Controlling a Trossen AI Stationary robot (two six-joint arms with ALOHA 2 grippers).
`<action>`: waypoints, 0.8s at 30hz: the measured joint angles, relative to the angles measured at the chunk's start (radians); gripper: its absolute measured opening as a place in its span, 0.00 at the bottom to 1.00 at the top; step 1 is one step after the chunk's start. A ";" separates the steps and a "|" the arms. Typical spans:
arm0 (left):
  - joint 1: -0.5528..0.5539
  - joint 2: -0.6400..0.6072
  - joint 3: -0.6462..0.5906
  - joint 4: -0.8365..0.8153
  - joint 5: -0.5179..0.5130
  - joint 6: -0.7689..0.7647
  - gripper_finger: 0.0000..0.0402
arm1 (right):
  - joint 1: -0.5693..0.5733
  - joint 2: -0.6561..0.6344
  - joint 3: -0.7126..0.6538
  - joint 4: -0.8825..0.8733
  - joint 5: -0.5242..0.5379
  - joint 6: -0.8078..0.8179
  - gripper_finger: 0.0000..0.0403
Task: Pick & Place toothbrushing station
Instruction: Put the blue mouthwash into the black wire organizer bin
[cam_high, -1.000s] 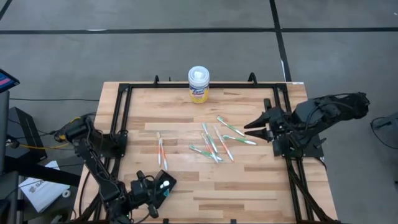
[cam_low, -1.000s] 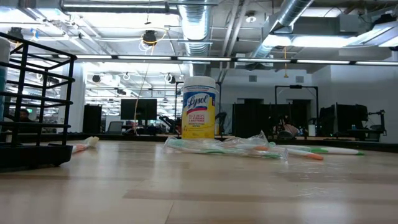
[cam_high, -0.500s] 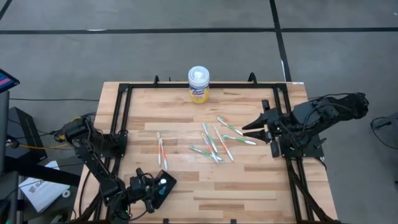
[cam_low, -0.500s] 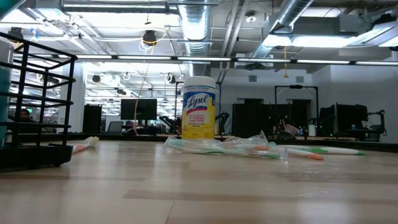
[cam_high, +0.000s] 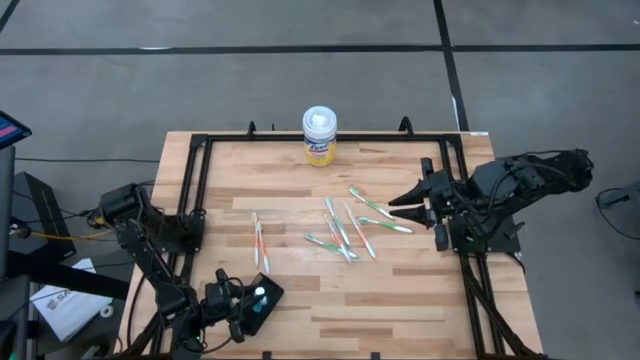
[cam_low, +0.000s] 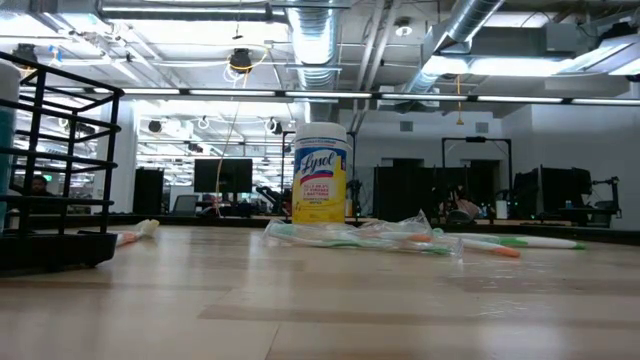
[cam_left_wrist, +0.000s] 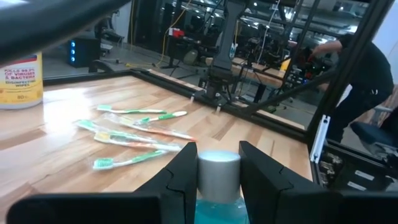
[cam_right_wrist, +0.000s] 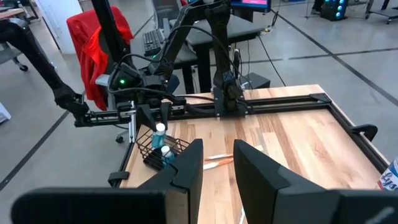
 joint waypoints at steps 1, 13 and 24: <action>-0.004 0.000 0.000 0.000 -0.001 0.000 0.20 | 0.000 0.000 0.000 0.001 0.000 0.000 0.20; -0.005 0.000 0.000 0.003 0.000 -0.004 0.20 | 0.000 0.000 0.000 0.022 0.000 0.000 0.20; -0.013 0.023 0.001 0.006 0.009 -0.016 0.20 | 0.000 0.000 0.000 0.022 0.000 0.000 0.20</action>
